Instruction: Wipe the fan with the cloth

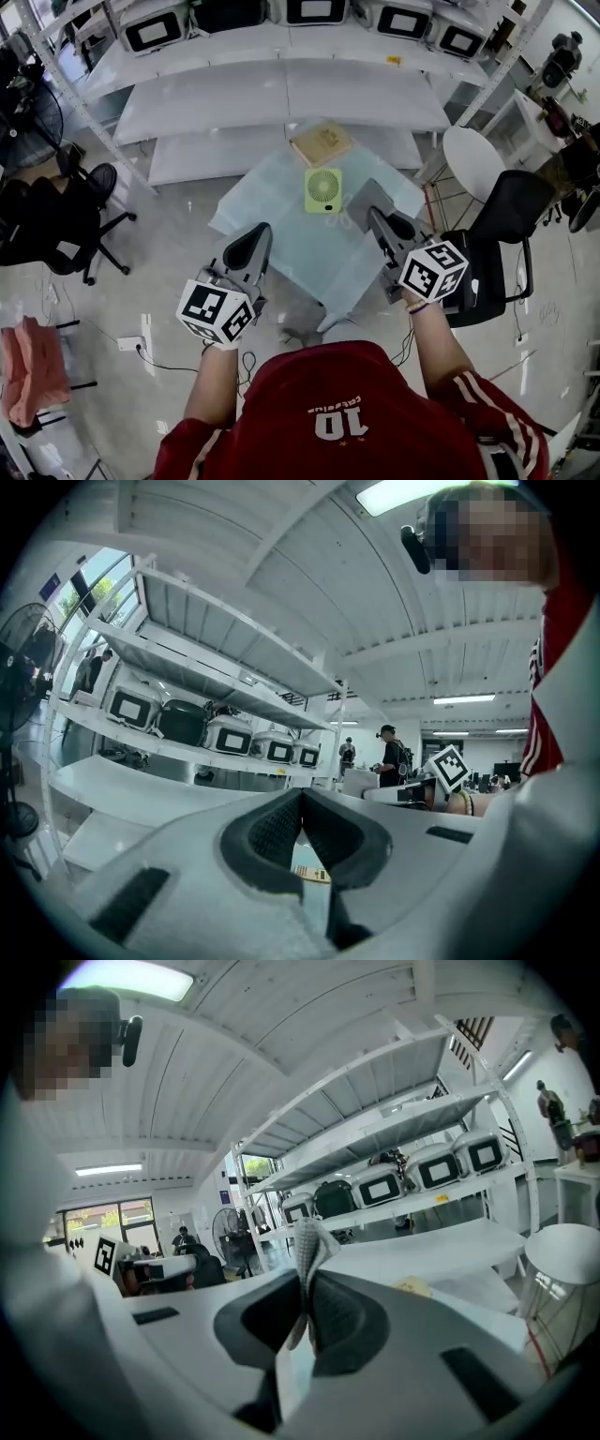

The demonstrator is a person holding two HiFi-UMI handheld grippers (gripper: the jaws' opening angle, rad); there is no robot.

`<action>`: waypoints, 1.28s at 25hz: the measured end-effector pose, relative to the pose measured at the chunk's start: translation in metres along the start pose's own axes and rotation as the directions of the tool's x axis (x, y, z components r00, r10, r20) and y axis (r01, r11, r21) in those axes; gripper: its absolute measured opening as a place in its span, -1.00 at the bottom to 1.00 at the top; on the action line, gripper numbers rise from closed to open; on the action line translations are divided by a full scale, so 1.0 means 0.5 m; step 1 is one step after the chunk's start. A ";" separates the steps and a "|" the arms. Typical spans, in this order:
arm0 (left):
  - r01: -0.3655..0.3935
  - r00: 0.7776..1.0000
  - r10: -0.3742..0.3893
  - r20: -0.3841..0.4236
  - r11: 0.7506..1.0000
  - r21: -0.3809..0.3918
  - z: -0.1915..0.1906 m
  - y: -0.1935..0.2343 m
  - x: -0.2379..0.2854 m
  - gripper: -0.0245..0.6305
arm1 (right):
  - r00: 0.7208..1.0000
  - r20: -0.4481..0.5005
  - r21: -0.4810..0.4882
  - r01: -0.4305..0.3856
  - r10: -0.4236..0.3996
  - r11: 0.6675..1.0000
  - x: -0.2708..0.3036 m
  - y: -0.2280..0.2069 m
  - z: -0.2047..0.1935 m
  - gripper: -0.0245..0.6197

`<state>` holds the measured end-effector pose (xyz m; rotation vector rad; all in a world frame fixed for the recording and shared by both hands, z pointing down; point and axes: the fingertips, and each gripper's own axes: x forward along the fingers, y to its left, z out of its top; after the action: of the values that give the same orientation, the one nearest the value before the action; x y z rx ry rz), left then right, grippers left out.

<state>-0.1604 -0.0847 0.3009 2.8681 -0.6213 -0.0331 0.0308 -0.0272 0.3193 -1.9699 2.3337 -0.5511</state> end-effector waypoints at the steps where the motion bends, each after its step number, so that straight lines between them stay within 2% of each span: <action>1: -0.001 1.000 0.001 -0.002 1.000 0.000 -0.002 0.001 0.009 -0.91 | 1.000 -0.012 0.004 -0.004 0.004 1.000 0.006 -0.006 -0.005 -0.86; 5: -0.023 1.000 0.023 -0.001 1.000 -0.007 -0.017 0.011 0.053 -0.91 | 0.998 -0.056 0.015 -0.028 0.029 1.000 0.045 -0.048 -0.027 -0.86; 9: -0.053 0.998 0.053 -0.017 0.998 0.027 -0.027 0.030 0.110 -0.91 | 0.992 -0.094 0.032 -0.085 0.087 0.996 0.107 -0.096 -0.044 -0.86; 15: -0.153 0.988 0.153 -0.025 0.988 -0.009 -0.059 0.054 0.196 -0.91 | 0.965 -0.181 0.043 -0.184 0.189 0.982 0.192 -0.190 -0.075 -0.86; 21: -0.194 0.981 0.194 -0.029 0.981 -0.007 -0.097 0.067 0.274 -0.91 | 0.935 -0.241 0.063 -0.251 0.259 0.966 0.263 -0.256 -0.116 -0.86; 29: -0.314 0.949 0.313 -0.030 0.948 -0.054 -0.147 0.101 0.325 -0.91 | 0.897 -0.300 0.115 -0.303 0.324 0.946 0.344 -0.320 -0.174 -0.86; 32: -0.341 0.940 0.340 -0.036 0.939 -0.048 -0.157 0.107 0.337 -0.91 | 0.876 -0.329 0.122 -0.330 0.352 0.936 0.368 -0.329 -0.197 -0.87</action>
<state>-0.0235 -0.1865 0.3924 2.6636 -1.0843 0.0416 0.1260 -0.2018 0.4954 -1.4740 2.7412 -0.9924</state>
